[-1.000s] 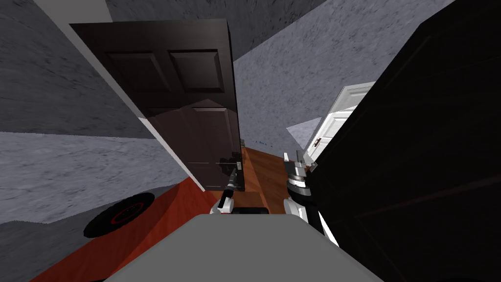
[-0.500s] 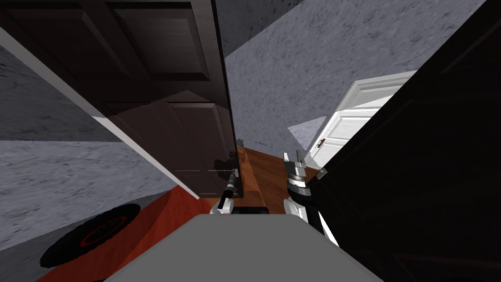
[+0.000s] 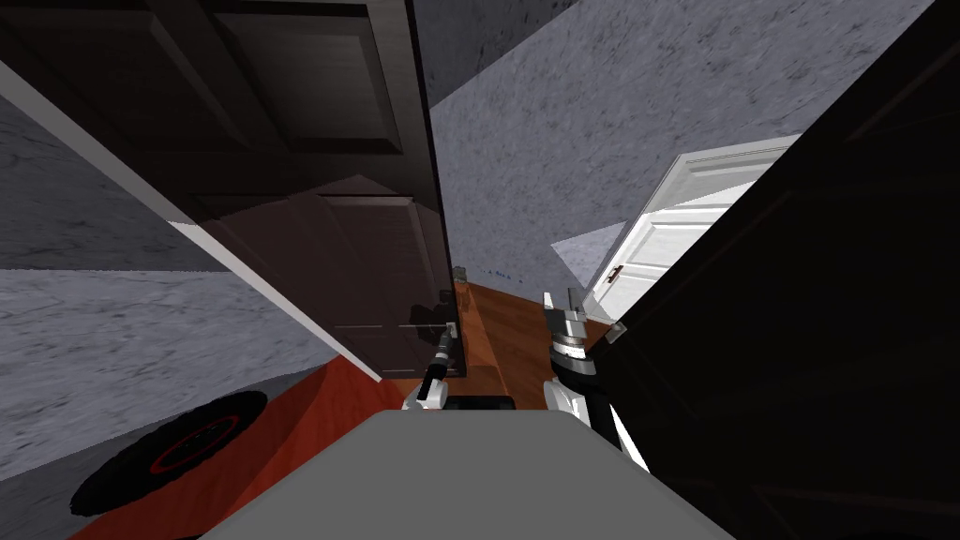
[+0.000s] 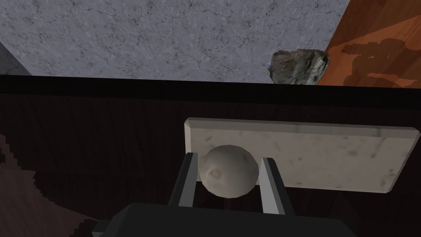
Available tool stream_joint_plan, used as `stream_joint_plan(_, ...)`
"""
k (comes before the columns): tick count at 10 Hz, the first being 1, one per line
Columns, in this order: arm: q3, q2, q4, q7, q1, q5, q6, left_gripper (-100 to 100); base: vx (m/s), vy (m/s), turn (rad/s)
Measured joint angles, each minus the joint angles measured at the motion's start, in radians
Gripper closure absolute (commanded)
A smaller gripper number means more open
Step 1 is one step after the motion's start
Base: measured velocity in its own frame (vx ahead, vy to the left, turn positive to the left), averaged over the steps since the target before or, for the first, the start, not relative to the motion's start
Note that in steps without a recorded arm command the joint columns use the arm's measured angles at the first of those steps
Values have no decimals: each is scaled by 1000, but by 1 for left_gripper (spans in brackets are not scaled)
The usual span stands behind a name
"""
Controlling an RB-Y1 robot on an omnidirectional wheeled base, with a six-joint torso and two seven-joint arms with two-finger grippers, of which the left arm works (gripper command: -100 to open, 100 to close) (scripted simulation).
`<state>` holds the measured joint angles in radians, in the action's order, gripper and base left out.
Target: Push the door open
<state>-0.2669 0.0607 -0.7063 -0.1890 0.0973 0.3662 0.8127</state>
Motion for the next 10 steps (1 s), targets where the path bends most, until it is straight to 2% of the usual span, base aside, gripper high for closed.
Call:
stream_joint_plan(2, 0, 0, 1, 0, -1, 0, -1, 100, 48, -9, 10)
stream_joint_plan(3, 3, 2, -19, -5, -16, 2, -15, 100, 163, -44, 61)
stream_joint_plan(4, 9, -1, 16, -4, 2, 6, -8, 100, 172, -79, 36)
stream_joint_plan(5, 16, 3, 11, -5, -2, 10, -7, 100, 213, -58, 46)
stream_joint_plan(6, 24, 7, 29, -3, 7, 13, 2, 100, 203, -51, 33)
stream_joint_plan(8, 44, 13, -8, -15, -5, 23, -15, 100, 202, -58, 50)
stream_joint_plan(10, 65, 16, 0, -23, 2, 33, -13, 100, 229, -57, 77)
